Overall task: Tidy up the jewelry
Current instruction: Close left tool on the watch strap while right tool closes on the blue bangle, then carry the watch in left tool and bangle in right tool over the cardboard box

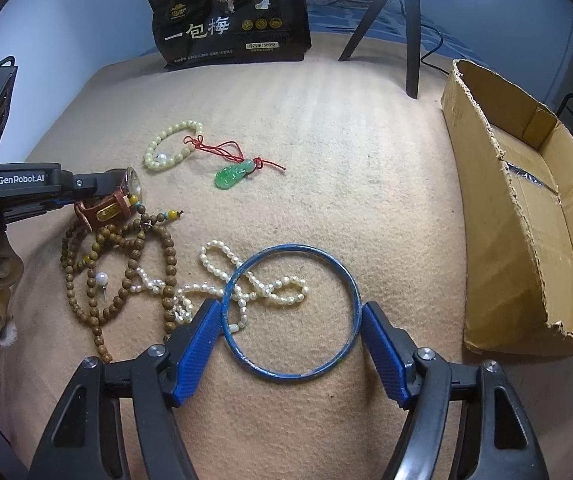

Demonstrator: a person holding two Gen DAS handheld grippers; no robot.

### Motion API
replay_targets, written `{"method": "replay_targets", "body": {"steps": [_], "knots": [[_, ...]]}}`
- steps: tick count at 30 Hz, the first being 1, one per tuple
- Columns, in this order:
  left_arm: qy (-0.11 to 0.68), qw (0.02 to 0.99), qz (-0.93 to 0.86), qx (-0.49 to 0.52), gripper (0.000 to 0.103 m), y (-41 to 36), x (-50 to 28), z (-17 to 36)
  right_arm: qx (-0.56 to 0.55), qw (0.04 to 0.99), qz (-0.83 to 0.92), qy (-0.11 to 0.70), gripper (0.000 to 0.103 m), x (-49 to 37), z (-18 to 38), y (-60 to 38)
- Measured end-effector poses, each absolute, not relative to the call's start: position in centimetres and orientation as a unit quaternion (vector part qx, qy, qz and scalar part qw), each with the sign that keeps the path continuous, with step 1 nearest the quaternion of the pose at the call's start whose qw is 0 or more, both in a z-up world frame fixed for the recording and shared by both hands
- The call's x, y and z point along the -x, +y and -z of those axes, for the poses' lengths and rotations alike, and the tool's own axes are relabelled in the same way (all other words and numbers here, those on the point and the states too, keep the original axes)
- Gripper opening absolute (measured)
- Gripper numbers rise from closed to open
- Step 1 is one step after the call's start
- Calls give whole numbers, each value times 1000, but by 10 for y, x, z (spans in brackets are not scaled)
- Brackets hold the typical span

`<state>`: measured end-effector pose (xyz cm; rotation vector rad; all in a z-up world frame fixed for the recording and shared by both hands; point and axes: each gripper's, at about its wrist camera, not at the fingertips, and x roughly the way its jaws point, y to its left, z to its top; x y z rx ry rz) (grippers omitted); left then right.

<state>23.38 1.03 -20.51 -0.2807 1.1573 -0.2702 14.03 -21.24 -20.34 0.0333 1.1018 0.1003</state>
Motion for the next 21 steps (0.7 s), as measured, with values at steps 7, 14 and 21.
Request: {"method": "replay_targets", "body": {"steps": [7, 14, 21], "knots": [[536, 824, 124, 133, 9, 12, -230, 201, -11, 858, -48, 511, 73, -134, 196, -213], [526, 831, 123, 131, 9, 16, -219, 191, -5, 866, -53, 497, 73, -128, 186, -212], [511, 840, 132, 129, 9, 12, -205, 172, -8, 875, -59, 481, 73, -120, 170, -215]]}}
